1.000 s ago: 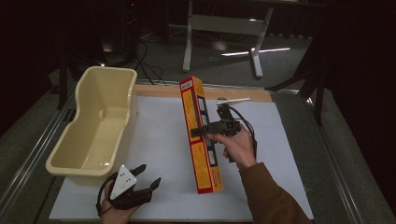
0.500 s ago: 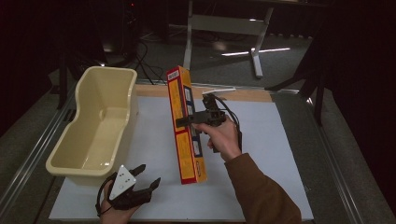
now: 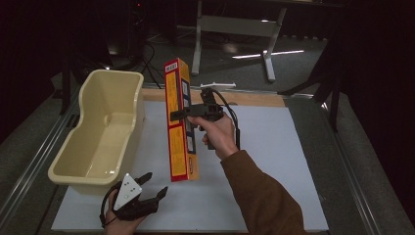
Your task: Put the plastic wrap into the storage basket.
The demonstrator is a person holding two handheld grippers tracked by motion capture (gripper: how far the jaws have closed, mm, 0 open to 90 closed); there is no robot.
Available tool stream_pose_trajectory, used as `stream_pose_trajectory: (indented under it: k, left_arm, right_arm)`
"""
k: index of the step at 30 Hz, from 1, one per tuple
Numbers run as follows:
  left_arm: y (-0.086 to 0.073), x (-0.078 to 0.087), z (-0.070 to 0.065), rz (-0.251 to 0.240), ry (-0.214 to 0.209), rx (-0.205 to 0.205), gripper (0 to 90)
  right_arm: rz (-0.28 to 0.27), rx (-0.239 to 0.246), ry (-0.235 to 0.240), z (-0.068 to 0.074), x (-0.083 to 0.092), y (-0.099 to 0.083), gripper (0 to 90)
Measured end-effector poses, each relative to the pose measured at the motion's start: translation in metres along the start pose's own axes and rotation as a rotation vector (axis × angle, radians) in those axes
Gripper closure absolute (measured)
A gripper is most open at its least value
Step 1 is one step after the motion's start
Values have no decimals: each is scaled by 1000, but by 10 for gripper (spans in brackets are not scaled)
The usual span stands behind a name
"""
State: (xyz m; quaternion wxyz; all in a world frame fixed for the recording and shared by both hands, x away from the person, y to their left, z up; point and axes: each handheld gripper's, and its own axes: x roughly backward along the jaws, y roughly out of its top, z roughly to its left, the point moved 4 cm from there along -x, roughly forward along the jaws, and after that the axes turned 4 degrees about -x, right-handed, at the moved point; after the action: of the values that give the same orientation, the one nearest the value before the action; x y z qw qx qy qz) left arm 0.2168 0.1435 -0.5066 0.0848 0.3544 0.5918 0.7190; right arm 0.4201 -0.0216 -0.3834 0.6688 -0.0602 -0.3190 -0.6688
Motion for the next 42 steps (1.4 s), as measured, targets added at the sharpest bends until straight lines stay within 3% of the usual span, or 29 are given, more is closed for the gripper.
stream_pose_trajectory:
  k: [8,16,28,37,42]
  left_arm:
    - [0,1,0,-4,1,4,317]
    - [-1,0,1,-6,3,9,315]
    - [-1,2,1,-13,1,18,314]
    - [-2,4,2,-26,8,26,315]
    - [-2,7,5,-38,13,38,315]
  right_arm:
    - [-14,-47,32,7,-8,14,399]
    - [-14,-64,48,15,-20,25,399]
    - [-28,-84,69,52,-39,41,398]
    - [-3,-86,64,64,-78,36,398]
    - [3,-111,102,73,-95,33,397]
